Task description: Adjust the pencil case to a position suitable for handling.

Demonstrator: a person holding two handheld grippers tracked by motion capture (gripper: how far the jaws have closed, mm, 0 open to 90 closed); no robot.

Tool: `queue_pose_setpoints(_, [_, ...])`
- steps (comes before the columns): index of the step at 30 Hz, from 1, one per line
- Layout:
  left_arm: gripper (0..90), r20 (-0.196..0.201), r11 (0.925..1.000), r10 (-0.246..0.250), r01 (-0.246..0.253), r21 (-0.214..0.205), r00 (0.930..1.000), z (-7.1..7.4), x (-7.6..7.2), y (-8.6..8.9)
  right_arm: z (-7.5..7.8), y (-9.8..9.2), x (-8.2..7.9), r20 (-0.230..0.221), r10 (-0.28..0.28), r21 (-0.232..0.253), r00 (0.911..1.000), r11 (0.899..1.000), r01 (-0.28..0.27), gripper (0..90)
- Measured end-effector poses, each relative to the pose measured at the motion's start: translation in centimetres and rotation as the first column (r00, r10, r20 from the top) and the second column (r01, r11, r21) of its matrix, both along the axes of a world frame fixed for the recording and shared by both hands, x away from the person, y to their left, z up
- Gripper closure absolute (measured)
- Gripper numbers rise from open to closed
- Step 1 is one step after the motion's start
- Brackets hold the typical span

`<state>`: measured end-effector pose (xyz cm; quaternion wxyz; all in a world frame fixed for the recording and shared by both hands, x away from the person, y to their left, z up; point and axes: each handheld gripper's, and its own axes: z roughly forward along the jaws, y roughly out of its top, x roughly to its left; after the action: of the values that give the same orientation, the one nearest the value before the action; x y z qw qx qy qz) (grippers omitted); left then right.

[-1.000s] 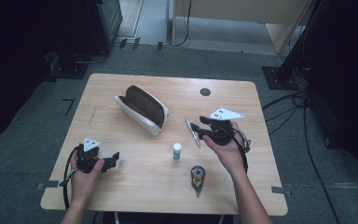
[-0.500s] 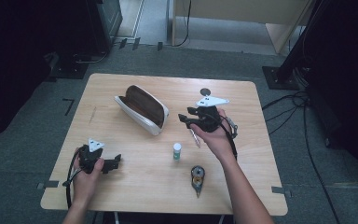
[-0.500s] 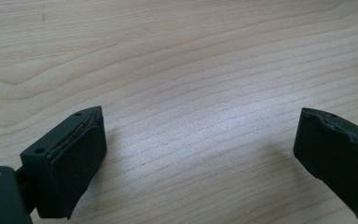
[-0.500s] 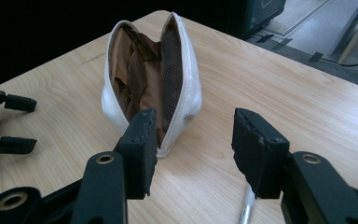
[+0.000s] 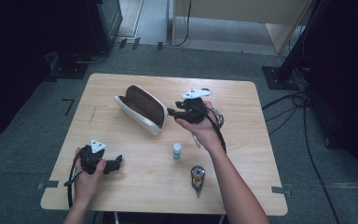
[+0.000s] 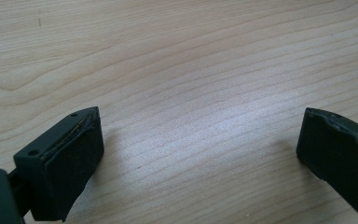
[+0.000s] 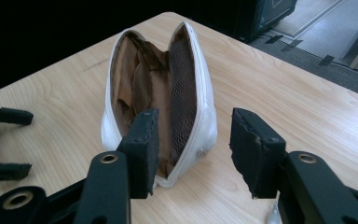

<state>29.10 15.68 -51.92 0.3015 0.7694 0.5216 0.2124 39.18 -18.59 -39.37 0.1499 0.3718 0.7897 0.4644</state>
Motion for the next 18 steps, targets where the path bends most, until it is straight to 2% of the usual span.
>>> queue_pose_setpoints(7, [0.8, 0.000, 1.0000, -0.007, 0.007, -0.003, 1.0000, 0.0, 0.0, -0.1, -0.7, 1.5, 1.6, -0.025, 0.014, -0.027, 0.9996, 1.000, -0.014, 53.0])
queue_pose_setpoints(13, [0.8, -0.001, 0.9999, -0.013, 0.013, -0.003, 0.9999, 0.0, 0.0, -0.1, -2.2, 2.5, 3.3, -0.069, 0.016, -0.067, 0.9975, 0.998, -0.021, 51.4])
queue_pose_setpoints(18, [0.8, -0.002, 0.9998, -0.018, 0.018, 0.000, 0.9998, 0.0, 0.0, -0.1, -3.0, 3.0, 4.2, -0.107, 0.018, -0.065, 0.9941, 0.998, -0.025, 48.5])
